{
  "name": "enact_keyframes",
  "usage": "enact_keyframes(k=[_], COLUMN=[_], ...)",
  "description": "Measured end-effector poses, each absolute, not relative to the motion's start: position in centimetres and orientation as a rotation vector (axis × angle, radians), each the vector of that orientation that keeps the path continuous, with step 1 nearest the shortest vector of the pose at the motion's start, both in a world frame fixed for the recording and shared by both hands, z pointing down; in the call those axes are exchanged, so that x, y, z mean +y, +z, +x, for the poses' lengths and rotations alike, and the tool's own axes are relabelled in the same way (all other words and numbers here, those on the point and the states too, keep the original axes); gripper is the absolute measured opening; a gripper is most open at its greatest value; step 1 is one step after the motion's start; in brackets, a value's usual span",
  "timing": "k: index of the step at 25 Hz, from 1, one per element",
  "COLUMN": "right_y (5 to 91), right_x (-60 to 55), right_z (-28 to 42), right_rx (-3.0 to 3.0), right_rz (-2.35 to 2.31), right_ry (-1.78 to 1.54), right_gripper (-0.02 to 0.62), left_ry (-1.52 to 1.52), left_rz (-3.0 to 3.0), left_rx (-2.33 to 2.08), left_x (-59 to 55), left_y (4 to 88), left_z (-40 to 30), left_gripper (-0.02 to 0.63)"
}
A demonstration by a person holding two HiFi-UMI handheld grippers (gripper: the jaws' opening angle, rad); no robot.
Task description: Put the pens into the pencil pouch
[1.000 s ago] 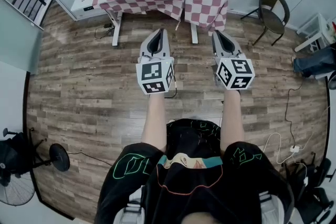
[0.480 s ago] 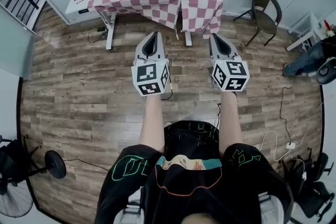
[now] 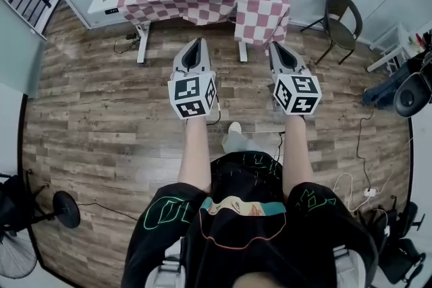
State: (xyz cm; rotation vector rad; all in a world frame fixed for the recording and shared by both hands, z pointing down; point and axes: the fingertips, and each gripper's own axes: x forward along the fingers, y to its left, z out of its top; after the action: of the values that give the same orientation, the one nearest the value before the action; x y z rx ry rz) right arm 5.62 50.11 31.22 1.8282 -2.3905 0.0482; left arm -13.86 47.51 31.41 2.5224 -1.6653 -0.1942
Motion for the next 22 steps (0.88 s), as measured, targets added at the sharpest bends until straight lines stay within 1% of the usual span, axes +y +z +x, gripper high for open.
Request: enact_keyframes(k=[5,9,13,18,22], right_y=[31.0,30.5,29.7,30.0,31.5], right_x=[48.5,46.6,45.2,42.0,38.6], right_z=[6.2,5.0,5.7,8.6,10.8], right_rx=[-2.4,-2.439,-2.454,-2.444,-2.439], right_rz=[1.876,1.831,1.847,1.91,1.93], right_ry=[0.09,0.059,0.036,0.082,0.152], right_gripper=[0.003,0.003,0.003,0.003,0.003], left_ry=[-0.191,-0.214,-0.225,-0.209,-0.163], left_rz=[2.542,2.477,2.449,2.49,2.491], left_rx=[-1.668,-1.726,-1.743,-1.729,-1.717], left_x=[46.9,45.2,43.2,39.8,36.5], left_y=[31.2,31.5,31.4,30.7,31.9], left_z=[-14.4,-16.6,-17.2,-15.2,-13.6], left_gripper=[-0.002,-0.002,-0.002,-0.002,-0.002])
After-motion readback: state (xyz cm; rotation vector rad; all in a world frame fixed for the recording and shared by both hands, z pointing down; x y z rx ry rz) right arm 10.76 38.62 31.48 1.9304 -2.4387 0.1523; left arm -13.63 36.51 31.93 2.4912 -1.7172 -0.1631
